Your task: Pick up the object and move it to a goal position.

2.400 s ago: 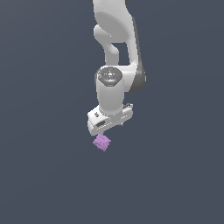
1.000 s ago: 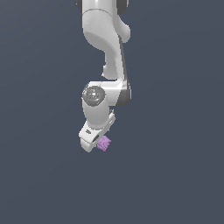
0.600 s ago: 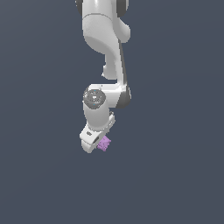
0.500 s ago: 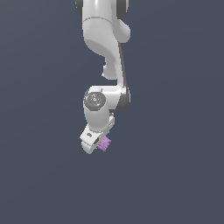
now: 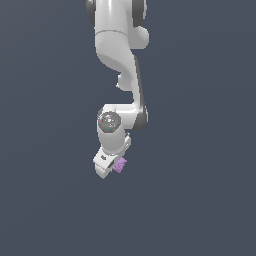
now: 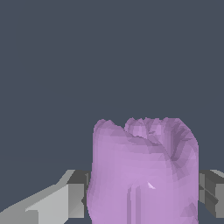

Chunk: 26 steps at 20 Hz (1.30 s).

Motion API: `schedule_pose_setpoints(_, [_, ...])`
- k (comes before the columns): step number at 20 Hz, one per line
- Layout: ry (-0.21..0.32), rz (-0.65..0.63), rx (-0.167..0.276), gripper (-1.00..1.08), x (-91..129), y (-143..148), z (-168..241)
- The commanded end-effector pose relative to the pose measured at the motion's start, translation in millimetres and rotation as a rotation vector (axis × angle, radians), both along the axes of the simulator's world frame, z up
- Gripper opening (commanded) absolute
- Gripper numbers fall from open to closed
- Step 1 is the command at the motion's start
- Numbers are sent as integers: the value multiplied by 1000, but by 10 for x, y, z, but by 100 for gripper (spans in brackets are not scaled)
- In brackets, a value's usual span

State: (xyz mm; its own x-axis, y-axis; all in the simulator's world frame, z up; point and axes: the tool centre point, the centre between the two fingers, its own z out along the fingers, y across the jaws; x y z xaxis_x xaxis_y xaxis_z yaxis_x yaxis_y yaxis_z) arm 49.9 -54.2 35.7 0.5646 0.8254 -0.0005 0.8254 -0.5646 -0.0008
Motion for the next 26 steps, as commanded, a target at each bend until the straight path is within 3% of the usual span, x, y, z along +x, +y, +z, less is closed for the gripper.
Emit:
schedule_pose_setpoints(1, [-1,0,0,-100,5,0,0])
schedule_pose_setpoints(15, [-1,0,0,-100,-39,37,28])
schedule_pose_setpoints(26, [-1,0,-1,-100,-366,320,242])
